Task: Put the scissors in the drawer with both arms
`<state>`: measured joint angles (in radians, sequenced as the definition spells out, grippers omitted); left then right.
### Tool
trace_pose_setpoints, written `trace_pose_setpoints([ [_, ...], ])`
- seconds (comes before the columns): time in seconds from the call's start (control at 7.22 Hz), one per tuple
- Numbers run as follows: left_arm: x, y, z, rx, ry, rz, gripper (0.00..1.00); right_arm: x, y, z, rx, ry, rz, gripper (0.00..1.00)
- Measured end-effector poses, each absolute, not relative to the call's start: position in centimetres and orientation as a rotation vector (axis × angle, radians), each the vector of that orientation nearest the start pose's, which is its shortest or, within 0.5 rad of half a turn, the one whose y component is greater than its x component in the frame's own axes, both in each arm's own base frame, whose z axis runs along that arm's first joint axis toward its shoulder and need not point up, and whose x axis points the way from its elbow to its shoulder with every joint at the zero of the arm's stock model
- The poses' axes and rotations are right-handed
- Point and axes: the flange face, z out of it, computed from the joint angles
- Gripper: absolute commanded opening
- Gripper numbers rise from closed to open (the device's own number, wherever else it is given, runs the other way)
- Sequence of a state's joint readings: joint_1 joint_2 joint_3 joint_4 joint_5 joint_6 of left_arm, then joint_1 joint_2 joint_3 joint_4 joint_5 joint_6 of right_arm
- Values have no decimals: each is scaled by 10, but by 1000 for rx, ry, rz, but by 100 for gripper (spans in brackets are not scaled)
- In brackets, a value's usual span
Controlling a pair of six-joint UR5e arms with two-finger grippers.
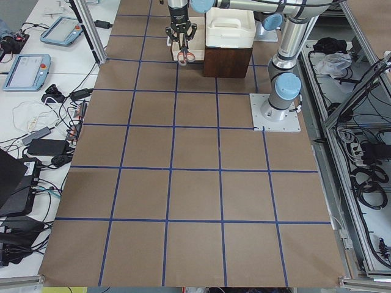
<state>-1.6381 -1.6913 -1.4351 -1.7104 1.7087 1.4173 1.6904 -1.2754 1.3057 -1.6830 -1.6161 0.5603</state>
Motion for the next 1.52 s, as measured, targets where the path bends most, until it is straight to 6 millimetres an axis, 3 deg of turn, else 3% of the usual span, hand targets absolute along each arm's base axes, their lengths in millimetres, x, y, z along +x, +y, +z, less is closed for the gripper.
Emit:
trace_pose_setpoints([
  [0.28, -227, -523, 443, 2137, 2248, 316, 0, 189, -607, 479, 364, 3121, -256, 100],
  [0.55, -297, -519, 411, 2151, 2257, 285, 0, 178, -602, 494, 197, 3141, -304, 100],
  [0.69, -322, -518, 403, 2179, 2267, 266, 0, 166, -601, 498, 104, 3154, -306, 100],
  [0.97, -361, -512, 391, 2218, 2260, 266, 0, 149, -597, 498, -19, 3169, -286, 100],
  [1.25, -396, -497, 373, 2244, 2242, 305, 0, 144, -595, 492, -36, 3171, -267, 100],
  [1.52, -416, -489, 363, 2243, 2250, 303, 0, 143, -592, 480, -62, 3176, -245, 100],
])
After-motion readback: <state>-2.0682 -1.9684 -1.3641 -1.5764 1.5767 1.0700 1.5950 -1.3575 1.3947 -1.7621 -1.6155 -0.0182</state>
